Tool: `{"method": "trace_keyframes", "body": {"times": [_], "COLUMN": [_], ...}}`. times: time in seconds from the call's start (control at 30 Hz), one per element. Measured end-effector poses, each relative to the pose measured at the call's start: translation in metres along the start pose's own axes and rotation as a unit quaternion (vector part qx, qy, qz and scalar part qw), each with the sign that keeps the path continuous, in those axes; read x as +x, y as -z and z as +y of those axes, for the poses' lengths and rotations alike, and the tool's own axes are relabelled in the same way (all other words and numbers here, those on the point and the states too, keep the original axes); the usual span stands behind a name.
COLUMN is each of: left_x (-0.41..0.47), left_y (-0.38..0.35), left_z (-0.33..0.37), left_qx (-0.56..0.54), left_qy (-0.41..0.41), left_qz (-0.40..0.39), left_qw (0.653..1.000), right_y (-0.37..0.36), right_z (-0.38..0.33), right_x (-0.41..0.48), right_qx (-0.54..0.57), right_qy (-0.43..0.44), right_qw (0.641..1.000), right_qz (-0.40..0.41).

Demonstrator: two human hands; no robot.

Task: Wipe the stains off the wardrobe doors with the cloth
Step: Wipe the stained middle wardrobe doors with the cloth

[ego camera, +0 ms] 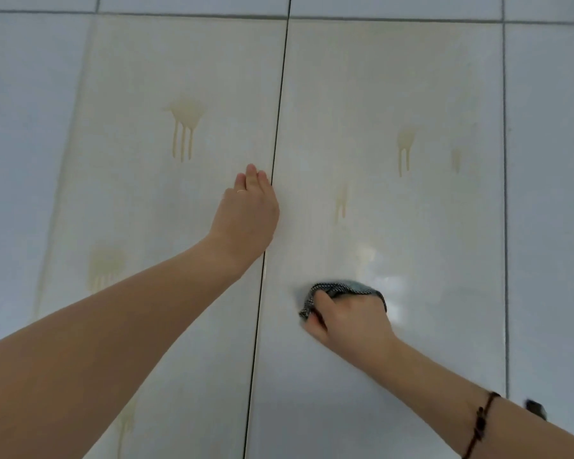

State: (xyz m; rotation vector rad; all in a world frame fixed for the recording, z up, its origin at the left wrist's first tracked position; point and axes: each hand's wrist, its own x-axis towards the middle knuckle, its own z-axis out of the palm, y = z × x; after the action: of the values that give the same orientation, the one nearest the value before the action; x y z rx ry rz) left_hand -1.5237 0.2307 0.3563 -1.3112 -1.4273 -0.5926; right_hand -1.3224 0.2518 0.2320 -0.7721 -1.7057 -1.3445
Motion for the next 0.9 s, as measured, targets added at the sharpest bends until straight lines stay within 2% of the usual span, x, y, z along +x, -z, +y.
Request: {"method": "trace_keyframes", "body": {"times": [0.1, 0.17, 0.27, 0.33, 0.37, 0.47, 0.57, 0.73, 0.9], "left_x": [-0.001, 0.005, 0.006, 0.006, 0.007, 0.007, 0.005, 0.006, 0.006], "left_y": [-0.007, -0.010, -0.004, 0.002, 0.004, 0.003, 0.002, 0.003, 0.002], "left_z": [0.008, 0.010, 0.007, 0.006, 0.005, 0.005, 0.006, 0.003, 0.009], "left_qx": [0.048, 0.068, 0.033, -0.018, -0.038, -0.042, -0.028, -0.017, -0.015], "left_qy": [-0.003, -0.002, 0.009, 0.014, 0.017, 0.008, 0.003, -0.004, 0.009], "left_qz": [-0.009, -0.008, -0.014, -0.008, -0.005, -0.009, -0.005, 0.000, 0.012], "left_qw": [0.999, 0.998, 0.999, 1.000, 0.999, 0.999, 1.000, 1.000, 1.000], "right_y": [0.003, 0.004, 0.010, 0.013, 0.011, 0.004, 0.002, 0.009, 0.002], "right_z": [0.029, 0.045, 0.056, 0.058, 0.057, 0.049, 0.036, 0.014, 0.022], "right_x": [0.010, 0.055, 0.152, 0.198, 0.205, 0.171, 0.084, -0.047, -0.064], "right_qx": [-0.001, -0.015, -0.046, -0.053, -0.056, -0.035, -0.017, 0.012, 0.000], "right_qy": [0.023, 0.005, -0.106, -0.187, -0.198, -0.170, -0.144, -0.077, -0.050], "right_qw": [1.000, 0.999, 0.990, 0.979, 0.978, 0.984, 0.987, 0.995, 0.998], "right_qz": [0.004, 0.033, 0.076, 0.055, 0.035, 0.031, 0.069, 0.055, 0.036]}}
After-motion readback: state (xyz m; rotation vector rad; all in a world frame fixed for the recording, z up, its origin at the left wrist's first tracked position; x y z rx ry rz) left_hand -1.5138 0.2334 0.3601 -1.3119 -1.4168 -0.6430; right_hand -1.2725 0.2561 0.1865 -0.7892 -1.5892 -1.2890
